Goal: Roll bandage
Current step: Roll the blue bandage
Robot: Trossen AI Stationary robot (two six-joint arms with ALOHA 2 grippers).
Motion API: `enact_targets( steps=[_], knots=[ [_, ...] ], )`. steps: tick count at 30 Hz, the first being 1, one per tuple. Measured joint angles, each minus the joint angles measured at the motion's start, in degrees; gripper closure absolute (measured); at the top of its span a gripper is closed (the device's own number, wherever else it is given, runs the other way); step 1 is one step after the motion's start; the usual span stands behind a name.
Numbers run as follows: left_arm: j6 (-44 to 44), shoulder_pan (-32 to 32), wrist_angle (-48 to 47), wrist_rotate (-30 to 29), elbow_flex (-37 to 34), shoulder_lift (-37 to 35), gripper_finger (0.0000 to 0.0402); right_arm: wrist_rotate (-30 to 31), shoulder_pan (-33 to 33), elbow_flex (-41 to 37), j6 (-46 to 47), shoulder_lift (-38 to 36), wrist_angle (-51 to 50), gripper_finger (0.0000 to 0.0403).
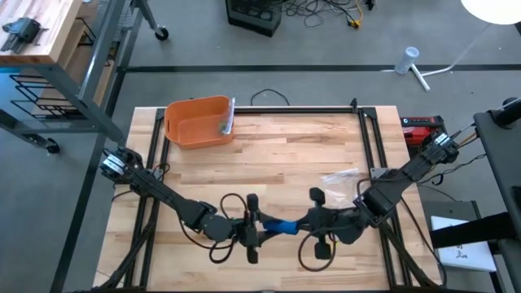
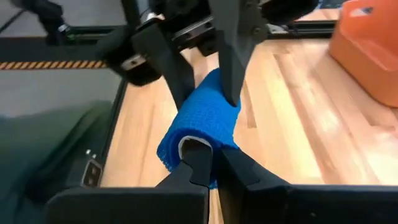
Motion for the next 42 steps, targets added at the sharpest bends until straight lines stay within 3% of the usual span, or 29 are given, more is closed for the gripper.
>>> enact_targets(
  steps=[6, 19, 26, 34, 42],
  knots=[
    [-9.14, 2.31, -0.42, 9.24, -0.01, 1.55, 0.0274, -8.21, -2.86, 0.0, 3.62, 0.0, -2.98, 0.04],
    [-12.25, 3.73, 4.78, 11.03, 0.09, 7.25, 0.0296, -16.89, -6.31, 0.02, 10.91, 0.0, -9.9, 0.04],
    [-15.83, 5.1, 5.22, 11.52, 0.15, 8.56, 0.0255, -17.63, -6.6, 0.04, 12.63, 0.0, -11.97, 0.04],
    [-16.01, 5.2, 4.4, 11.39, 0.15, 8.31, 0.02, -18.1, -8.48, 0.11, 15.02, 0.02, -22.13, 0.04],
    [-16.02, 5.18, 2.08, 11.32, 0.15, 6.08, 0.0179, -22.01, -11.68, 0.11, 14.26, 0.04, -32.25, 0.04]
  ],
)
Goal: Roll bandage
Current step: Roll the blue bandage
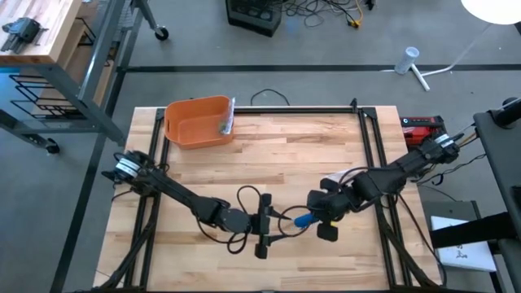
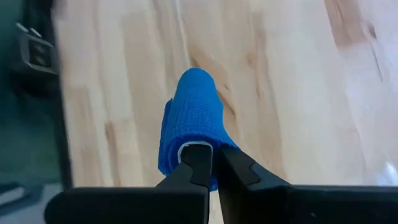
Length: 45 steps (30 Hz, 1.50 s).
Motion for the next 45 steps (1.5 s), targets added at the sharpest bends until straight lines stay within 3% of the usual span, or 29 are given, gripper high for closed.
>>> enact_targets(
  steps=[8, 15, 21, 27, 36, 45],
  knots=[
    [-0.01, -0.04, -7.15, -0.07, 0.0, -3.99, 0.0216, 0.11, -6.67, -0.13, -5.77, 0.57, -12.51, 0.04],
    [-0.17, -0.15, -12.94, 0.02, 0.0, -7.51, 0.0255, -2.46, -13.18, 1.67, -15.91, 6.33, -12.8, 0.04],
    [-0.22, -0.68, -22.36, -0.03, -0.02, -12.32, 0.0279, -3.3, -17.19, 11.48, -24.57, 17.22, -16.14, 0.04],
    [-4.7, -1.19, -36.64, -0.39, -0.07, -22.47, 0.0293, -3.3, -17.49, 21.26, -30.55, 25.82, -20.85, 0.039],
    [-22.66, -1.25, -51.02, -0.4, -0.4, -35.71, 0.0289, -3.4, -17.49, 23.95, -33.12, 30.03, -21.18, 0.032],
    [-24.52, -1.29, -51.16, -0.37, -2.47, -35.73, 0.0281, -3.27, -17.49, 27.0, -32.46, 30.1, -20.45, 0.0205]
  ],
)
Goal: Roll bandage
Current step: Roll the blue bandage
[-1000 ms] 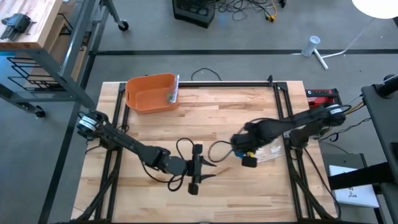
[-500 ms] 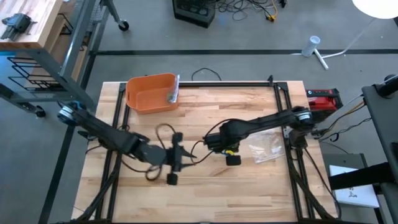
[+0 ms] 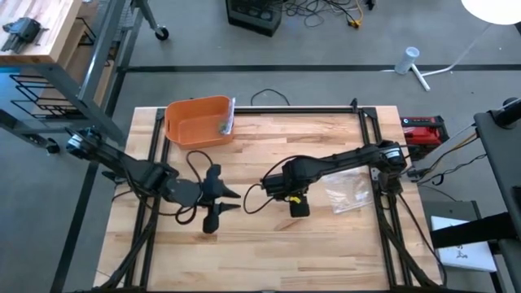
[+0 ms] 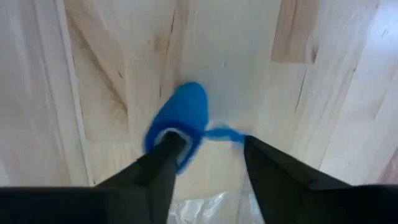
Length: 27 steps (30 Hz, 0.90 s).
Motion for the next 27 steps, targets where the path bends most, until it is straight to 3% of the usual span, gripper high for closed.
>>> enact_targets(
  steps=[5, 12, 20, 27],
  knots=[
    [0.31, 0.0, 0.77, 0.0, 0.37, 0.24, 0.029, 0.45, 0.0, 0.12, -0.53, 0.0, 0.61, 0.0163],
    [0.34, 0.0, 0.51, 0.0, 0.38, 0.15, 0.0304, 0.48, 0.0, 1.45, -0.43, -0.83, -0.37, 0.0142],
    [0.13, -0.09, 0.46, 0.44, 0.39, 0.13, 0.0315, 2.6, 0.48, 1.65, 5.84, -7.48, -1.53, 0.0152],
    [0.11, -0.09, 0.4, 0.48, 0.07, 0.11, 0.0322, 2.51, 4.86, -3.12, 14.91, -11.12, -1.39, 0.0169]
  ],
)
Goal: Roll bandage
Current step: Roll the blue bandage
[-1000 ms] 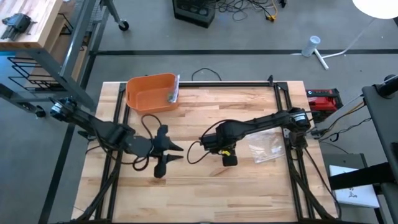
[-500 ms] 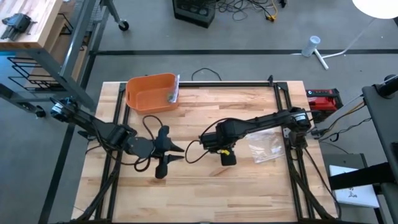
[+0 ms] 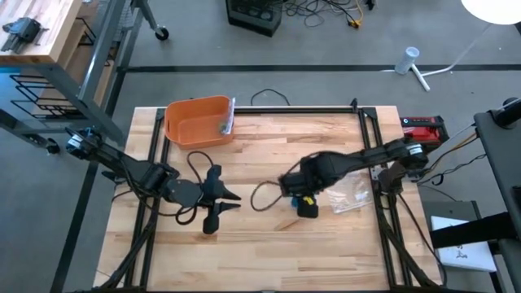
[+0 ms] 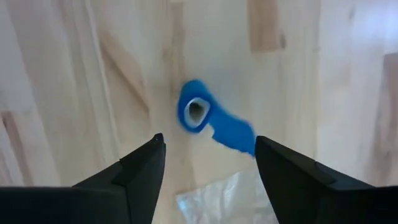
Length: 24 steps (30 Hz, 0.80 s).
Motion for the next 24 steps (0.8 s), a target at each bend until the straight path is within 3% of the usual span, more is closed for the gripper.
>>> enact_targets(
  steps=[8, 15, 24],
  knots=[
    [0.0, 0.02, 0.04, -0.01, -0.04, 0.0, 0.0311, -1.18, 7.16, -9.39, 2.08, 1.51, 10.75, 0.0186],
    [0.0, 0.02, 0.11, -0.02, -0.04, 0.0, 0.0308, -0.21, 7.01, -11.95, 0.4, 2.05, 17.84, 0.0196],
    [0.0, 0.02, 0.0, 0.0, -0.07, 0.0, 0.0323, 11.72, 1.39, -12.06, -0.38, 2.05, 11.14, 0.02]
  ],
)
